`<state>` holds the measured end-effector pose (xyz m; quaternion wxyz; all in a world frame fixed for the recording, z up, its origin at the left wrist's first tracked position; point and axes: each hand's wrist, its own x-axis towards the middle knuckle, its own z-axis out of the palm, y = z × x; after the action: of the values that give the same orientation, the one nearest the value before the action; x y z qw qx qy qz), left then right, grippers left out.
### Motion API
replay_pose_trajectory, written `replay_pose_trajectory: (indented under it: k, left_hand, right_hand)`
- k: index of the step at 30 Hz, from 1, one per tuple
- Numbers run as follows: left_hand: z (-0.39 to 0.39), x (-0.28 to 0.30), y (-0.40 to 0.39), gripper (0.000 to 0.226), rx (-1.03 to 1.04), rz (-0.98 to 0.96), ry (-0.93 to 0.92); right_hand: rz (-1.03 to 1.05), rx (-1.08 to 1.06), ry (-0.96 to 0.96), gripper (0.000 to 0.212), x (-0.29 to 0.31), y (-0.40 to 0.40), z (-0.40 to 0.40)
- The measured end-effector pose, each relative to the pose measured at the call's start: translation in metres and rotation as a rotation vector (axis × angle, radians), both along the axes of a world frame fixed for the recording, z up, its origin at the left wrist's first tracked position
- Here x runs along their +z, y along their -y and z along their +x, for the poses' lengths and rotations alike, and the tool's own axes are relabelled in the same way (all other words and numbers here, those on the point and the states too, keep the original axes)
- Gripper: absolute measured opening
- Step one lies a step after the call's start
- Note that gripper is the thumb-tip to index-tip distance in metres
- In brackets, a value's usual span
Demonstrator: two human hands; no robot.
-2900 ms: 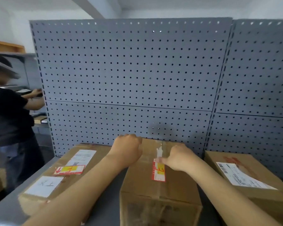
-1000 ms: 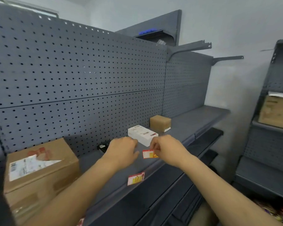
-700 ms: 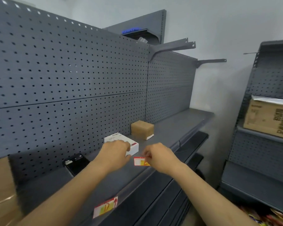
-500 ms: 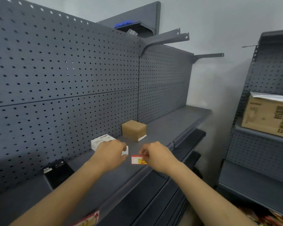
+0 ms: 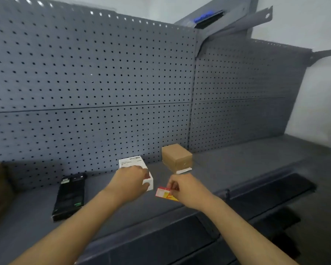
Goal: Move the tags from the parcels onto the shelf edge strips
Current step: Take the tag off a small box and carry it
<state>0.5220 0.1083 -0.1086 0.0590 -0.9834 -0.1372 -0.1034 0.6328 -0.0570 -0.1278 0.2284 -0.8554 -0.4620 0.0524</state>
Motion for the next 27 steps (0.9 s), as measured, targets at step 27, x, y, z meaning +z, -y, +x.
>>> replay_pose_trajectory:
  k: [27]
  left_hand:
    - [-0.040,-0.089,0.047,0.024,0.147,-0.106,-0.209]
  right_hand:
    - [0.099,0.208,-0.201,0.015,-0.054,-0.026,-0.005]
